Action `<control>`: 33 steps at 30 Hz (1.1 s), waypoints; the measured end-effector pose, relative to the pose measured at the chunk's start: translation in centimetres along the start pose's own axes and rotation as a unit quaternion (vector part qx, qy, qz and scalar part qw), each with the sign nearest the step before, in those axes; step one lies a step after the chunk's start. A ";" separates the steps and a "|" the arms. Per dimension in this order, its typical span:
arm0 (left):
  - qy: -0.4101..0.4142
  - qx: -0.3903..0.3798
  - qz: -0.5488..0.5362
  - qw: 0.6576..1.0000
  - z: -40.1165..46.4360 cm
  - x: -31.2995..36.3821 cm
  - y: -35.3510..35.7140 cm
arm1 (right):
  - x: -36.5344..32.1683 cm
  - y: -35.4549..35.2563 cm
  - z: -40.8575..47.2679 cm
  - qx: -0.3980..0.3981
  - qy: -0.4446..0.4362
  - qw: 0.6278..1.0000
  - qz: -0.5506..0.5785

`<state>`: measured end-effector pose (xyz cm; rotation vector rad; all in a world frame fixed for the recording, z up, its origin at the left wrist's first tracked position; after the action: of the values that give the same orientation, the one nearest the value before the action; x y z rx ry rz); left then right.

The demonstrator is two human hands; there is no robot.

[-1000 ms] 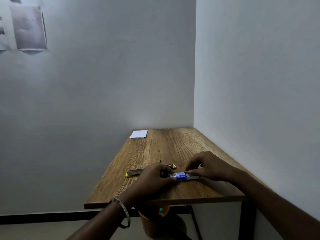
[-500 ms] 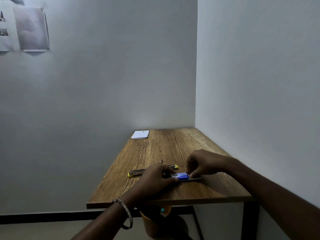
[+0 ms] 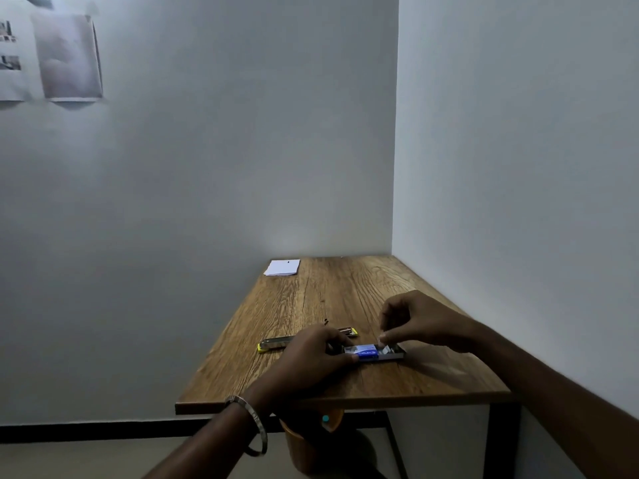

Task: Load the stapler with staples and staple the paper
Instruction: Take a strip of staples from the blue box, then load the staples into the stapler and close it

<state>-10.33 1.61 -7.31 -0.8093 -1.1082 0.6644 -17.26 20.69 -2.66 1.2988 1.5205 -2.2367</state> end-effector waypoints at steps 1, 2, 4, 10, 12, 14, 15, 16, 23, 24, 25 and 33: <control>-0.002 0.000 0.000 1.000 0.0 0.0 0.0 | 0.2 -0.1 0.0 0.011 -0.003 1.000 0.015; -0.005 -0.001 0.000 1.000 0.0 0.1 0.0 | 0.3 -0.1 -0.1 0.019 -0.006 1.000 0.019; -0.006 -0.003 0.002 1.000 0.0 0.2 -0.1 | 0.6 0.0 0.0 0.024 -0.006 1.000 0.019; 0.002 0.011 -0.003 1.000 -0.4 0.6 -0.3 | 0.9 0.4 0.2 0.045 0.006 0.999 0.009; 0.016 0.060 -0.021 0.998 -0.8 1.0 -0.9 | 0.8 0.4 0.3 0.062 0.003 0.998 0.008; 0.029 0.154 -0.021 0.987 -1.4 1.4 -1.9 | 0.6 0.5 0.4 0.073 -0.005 0.997 0.010; 0.028 0.204 -0.012 0.979 -1.8 1.5 -2.5 | 0.5 0.6 0.5 0.075 -0.008 0.997 0.010; 0.022 0.245 -0.003 0.969 -2.3 1.4 -3.0 | 0.4 0.7 0.6 0.077 -0.011 0.997 0.009; -0.049 0.270 0.123 0.954 -3.9 -1.5 -5.1 | -1.1 1.1 2.6 0.085 -0.013 0.995 -0.041; -0.055 0.255 0.144 0.954 -3.9 -2.1 -5.3 | -1.4 1.3 3.0 0.084 -0.011 0.995 -0.050; -0.063 0.242 0.158 0.955 -3.9 -2.6 -5.4 | -1.6 1.5 3.5 0.084 -0.012 0.995 -0.059; -0.096 0.126 0.237 0.959 -2.6 -4.4 -3.9 | -1.9 3.1 7.3 0.110 -0.003 0.986 -0.129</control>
<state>-8.96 -4.66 -6.85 -0.8050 -0.9793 1.2830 -18.56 12.67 -2.61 1.2072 1.5548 -2.6316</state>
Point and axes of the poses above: each hand's wrist, its own z-axis towards the middle knuckle, its own y-axis out of the palm, x = y × z, the point moved 5 cm from there along z, towards the middle knuckle, and after that the axes turned 9 degrees about -x, right-handed, at the moved point
